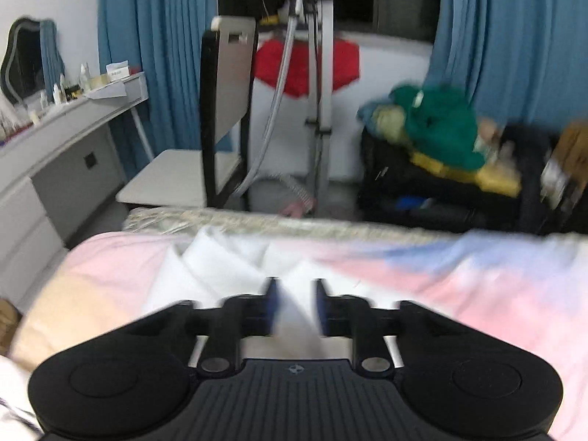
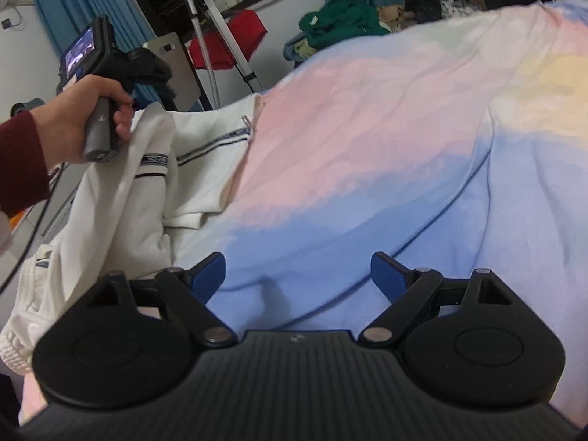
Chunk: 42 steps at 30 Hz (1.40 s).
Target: Fold clothes
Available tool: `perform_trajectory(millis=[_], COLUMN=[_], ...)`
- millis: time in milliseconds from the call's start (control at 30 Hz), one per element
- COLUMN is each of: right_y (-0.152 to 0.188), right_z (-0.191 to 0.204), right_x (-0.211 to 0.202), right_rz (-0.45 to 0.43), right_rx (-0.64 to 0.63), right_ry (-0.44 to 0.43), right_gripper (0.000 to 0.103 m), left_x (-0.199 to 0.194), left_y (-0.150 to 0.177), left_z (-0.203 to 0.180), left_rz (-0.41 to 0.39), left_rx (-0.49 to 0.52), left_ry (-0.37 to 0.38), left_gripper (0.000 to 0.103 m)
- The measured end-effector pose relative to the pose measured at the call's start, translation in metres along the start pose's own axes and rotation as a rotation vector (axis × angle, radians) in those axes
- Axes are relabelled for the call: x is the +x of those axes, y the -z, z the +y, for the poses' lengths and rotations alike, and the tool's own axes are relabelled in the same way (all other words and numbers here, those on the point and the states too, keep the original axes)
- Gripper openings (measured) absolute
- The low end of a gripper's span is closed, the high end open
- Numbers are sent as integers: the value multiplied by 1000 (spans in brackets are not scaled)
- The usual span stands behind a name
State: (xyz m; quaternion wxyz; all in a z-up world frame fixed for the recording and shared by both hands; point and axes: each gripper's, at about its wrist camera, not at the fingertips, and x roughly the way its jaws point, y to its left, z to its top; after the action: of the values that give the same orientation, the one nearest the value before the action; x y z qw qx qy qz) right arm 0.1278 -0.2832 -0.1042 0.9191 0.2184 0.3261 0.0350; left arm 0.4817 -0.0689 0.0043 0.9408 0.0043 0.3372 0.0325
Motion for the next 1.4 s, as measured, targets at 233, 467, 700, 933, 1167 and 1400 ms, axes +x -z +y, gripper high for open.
perform_trajectory(millis=[233,467,700,933,1167,1400], right_y=[1,-1,-6,-3,-21,-54], right_z=[0,3,-13,-39,-40,-69], right_x=[-8,-26,-56,-67,-14,88], right_rz=[-30,-88,-169,-154,-43,31], right_rx=[18,11,136,373,456,580], right_ry=[3,-13,-67,-255,-246,-200], right_gripper=[88,88,88,82,61,41], left_x=[-62,-217,-327,-316,-284,-259], left_y=[9,59,178,288,305,309], left_z=[-15,-9,35,77,107,134], left_rz=[-73,-209,-267,-207,-173,-139], left_rx=[104,220,232,99,-20,-84], left_ry=[58,330,567,599,609,628], left_gripper=[3,3,3,2,3,3])
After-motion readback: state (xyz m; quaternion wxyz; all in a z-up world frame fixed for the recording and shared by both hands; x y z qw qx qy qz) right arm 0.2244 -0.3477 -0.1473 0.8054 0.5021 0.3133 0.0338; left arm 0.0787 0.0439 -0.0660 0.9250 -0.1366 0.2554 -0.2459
